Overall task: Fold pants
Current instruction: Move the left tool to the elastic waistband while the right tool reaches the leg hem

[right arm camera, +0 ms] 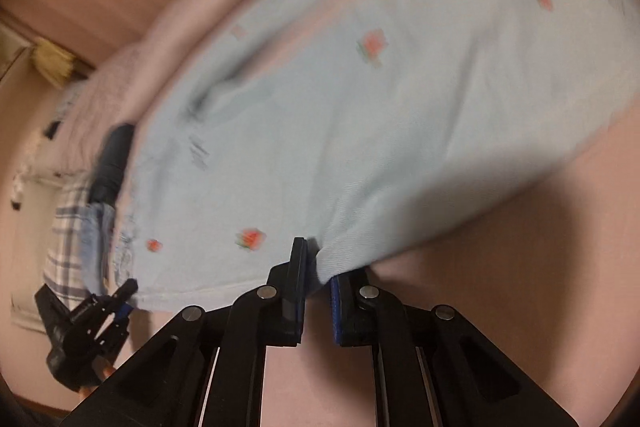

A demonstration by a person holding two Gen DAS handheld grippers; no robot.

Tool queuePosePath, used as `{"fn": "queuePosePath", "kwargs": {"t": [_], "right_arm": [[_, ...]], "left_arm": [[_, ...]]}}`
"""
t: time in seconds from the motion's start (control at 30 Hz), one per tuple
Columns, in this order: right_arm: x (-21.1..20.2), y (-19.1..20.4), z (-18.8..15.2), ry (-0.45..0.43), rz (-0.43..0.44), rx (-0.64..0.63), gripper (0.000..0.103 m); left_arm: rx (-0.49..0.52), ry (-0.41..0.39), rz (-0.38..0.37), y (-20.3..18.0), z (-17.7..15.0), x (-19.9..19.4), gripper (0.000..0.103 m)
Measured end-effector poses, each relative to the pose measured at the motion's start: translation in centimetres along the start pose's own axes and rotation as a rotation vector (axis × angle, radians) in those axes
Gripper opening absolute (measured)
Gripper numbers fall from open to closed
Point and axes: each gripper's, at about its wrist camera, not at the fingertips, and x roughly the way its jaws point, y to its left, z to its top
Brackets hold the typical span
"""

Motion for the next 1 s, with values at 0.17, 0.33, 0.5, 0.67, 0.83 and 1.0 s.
{"fn": "queuePosePath", "kwargs": {"t": [0.17, 0.33, 0.5, 0.67, 0.83, 1.0], "right_arm": [[-1.3, -0.5, 0.9, 0.089, 0.011, -0.018, 0.016], [-4.4, 0.2, 1.5, -0.008, -0.068, -0.116, 0.035], [-2.0, 3.2, 2.9, -0.049, -0.082, -0.254, 0.035], [0.7, 1.6, 2.2, 0.038, -0.142, -0.316, 0.032], [-1.1, 3.8, 4.6, 0.082, -0.132, -0.457, 0.044], [0.2, 10.3, 10.8, -0.051, -0.011, -0.709, 0.076]], "left_arm": [[0.122, 0.038, 0.061, -0.6, 1.0, -2.0, 0.046], [0.202, -0.155, 0.151, -0.3, 1.5, -6.4, 0.07], [0.371, -0.11, 0.163, -3.2, 3.7, -1.2, 0.054], [0.492, -0.035, 0.253, -1.8, 3.6, 2.2, 0.051], [0.516, -0.024, 0.181, -2.0, 6.4, -0.1, 0.068], [0.558, -0.103, 0.185, -4.9, 11.8, 0.9, 0.092]]}}
